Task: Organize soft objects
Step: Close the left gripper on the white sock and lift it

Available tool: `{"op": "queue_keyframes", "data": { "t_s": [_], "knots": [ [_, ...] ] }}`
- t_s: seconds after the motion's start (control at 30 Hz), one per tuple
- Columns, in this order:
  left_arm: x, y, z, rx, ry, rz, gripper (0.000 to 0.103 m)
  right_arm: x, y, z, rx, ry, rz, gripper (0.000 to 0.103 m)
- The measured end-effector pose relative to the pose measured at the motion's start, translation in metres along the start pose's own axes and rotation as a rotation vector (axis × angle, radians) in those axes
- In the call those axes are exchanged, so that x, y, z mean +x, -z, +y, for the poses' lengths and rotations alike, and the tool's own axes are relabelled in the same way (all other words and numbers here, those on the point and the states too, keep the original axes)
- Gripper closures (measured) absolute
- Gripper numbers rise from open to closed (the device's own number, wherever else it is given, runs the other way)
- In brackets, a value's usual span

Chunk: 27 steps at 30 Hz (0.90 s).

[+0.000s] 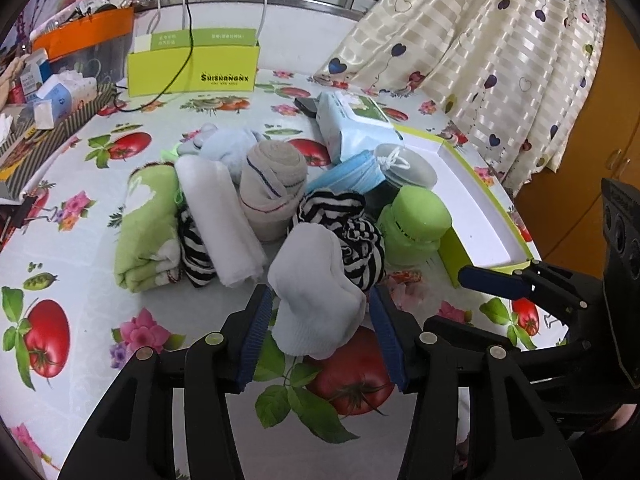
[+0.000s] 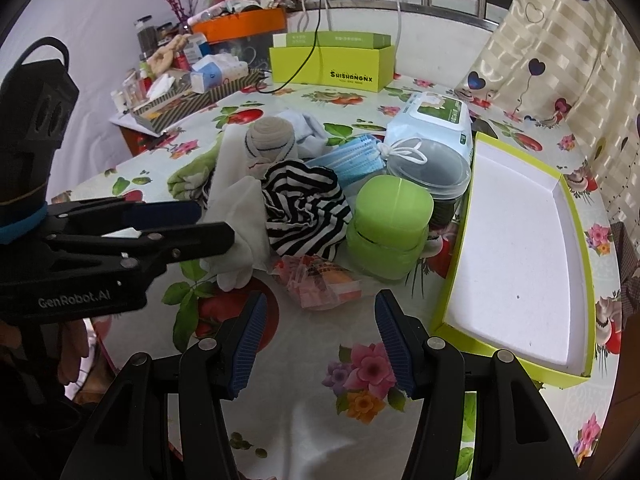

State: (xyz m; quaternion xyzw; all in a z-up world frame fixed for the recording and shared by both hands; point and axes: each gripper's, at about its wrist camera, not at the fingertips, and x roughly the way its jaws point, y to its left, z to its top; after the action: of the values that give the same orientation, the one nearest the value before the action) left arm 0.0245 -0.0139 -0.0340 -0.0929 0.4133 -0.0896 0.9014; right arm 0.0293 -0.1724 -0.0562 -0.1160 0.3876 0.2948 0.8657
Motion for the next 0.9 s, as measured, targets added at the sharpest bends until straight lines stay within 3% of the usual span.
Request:
{"op": "queue_keyframes", "data": {
  "t_s": [0.4,0.57,0.9],
  "knots": [
    [0.021,0.005,0.008,-0.02,0.024,0.048,0.052,0.006,-0.003,-0.001,-0.005,0.003,0.019,0.047],
    [0.016,0.007,0.012,-0.013,0.012,0.027,0.069,0.011,-0.005,0.0,-0.017,-0.006,0.033,0.047],
    [0.006,0.007,0.017,-0.018,0.012,0.008,0.071,0.031,-0.012,0.003,-0.034,-0.024,0.066,0.047]
  ]
}}
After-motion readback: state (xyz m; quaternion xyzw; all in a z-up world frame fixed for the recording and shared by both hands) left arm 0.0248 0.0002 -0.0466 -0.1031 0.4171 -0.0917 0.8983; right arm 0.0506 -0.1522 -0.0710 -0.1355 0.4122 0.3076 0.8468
